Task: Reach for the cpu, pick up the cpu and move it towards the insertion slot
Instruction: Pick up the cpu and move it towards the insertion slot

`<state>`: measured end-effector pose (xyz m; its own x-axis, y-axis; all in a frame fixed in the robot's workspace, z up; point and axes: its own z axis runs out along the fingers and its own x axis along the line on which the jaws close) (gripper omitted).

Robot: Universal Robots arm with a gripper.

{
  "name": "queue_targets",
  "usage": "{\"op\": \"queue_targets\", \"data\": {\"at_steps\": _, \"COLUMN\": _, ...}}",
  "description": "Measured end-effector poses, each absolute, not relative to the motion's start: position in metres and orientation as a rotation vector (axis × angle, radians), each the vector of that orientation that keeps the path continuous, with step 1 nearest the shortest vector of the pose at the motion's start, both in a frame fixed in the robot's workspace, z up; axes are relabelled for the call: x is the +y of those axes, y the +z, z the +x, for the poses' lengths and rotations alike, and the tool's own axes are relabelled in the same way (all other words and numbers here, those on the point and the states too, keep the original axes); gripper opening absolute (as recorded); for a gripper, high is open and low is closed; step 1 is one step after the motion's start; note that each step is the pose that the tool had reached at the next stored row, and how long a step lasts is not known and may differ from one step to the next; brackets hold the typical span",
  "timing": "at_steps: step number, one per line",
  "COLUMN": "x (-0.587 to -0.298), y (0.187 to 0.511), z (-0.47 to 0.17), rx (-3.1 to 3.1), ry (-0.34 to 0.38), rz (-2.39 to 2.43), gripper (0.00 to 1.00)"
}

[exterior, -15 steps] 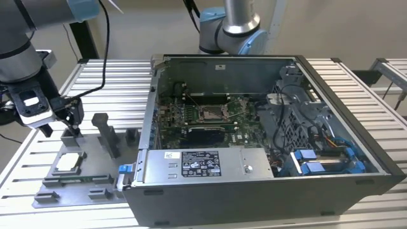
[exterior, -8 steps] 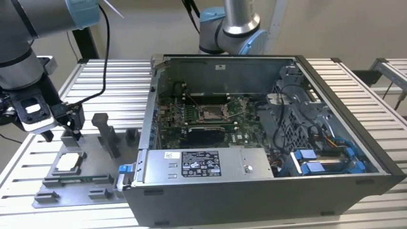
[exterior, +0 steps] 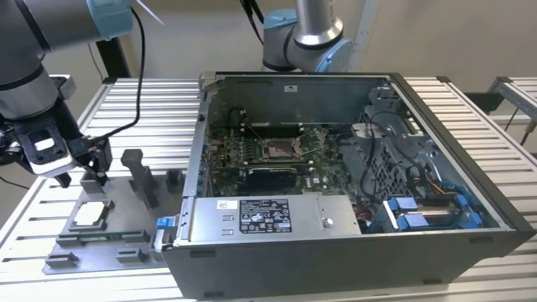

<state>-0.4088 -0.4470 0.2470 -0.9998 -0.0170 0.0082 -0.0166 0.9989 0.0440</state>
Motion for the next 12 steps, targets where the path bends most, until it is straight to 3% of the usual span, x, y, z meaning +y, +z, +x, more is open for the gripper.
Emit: {"op": "queue_targets", "data": {"at_steps": 12, "x": -0.45, "y": 0.233, "z": -0.409, "rx": -3.128, "ry": -0.069, "rz": 0.026, "gripper": 1.0}}
